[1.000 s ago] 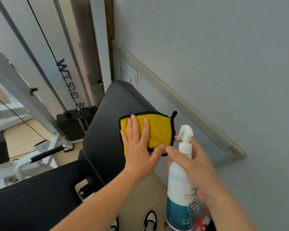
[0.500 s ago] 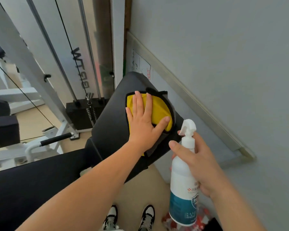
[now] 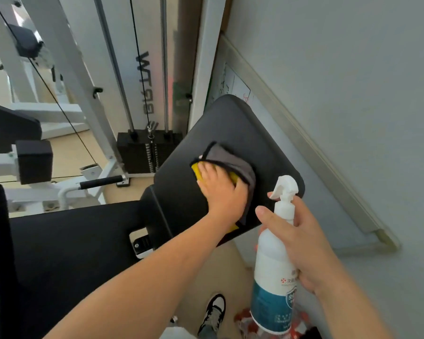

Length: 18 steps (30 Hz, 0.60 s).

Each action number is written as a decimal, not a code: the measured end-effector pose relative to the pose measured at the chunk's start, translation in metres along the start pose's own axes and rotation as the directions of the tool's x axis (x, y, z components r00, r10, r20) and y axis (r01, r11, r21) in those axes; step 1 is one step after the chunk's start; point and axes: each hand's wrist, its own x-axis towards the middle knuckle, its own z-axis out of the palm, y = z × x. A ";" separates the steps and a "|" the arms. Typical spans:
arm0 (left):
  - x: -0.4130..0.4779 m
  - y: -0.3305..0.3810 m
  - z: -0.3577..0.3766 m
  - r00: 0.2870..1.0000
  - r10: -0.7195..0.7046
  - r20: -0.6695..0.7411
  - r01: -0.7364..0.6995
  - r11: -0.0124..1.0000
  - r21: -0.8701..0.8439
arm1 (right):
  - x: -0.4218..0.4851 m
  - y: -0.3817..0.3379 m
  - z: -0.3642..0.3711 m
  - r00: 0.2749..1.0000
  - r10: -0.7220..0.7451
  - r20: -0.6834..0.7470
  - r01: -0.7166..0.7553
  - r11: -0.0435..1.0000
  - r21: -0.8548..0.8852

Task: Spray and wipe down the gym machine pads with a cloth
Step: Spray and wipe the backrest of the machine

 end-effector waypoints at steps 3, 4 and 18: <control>0.017 0.058 -0.015 0.948 0.318 -0.015 -0.318 0.948 0.003 | 0.001 -0.003 0.005 1.000 -0.003 -0.005 0.003 1.000 -0.020; 0.023 0.058 -0.015 0.938 0.344 -0.035 -0.344 0.939 -0.005 | 0.003 -0.004 0.005 1.000 -0.009 -0.006 0.009 1.000 -0.021; -0.019 -0.164 0.034 0.679 -0.712 0.177 0.733 0.669 -0.120 | 0.034 0.006 0.038 0.992 0.058 0.111 -0.044 0.991 -0.126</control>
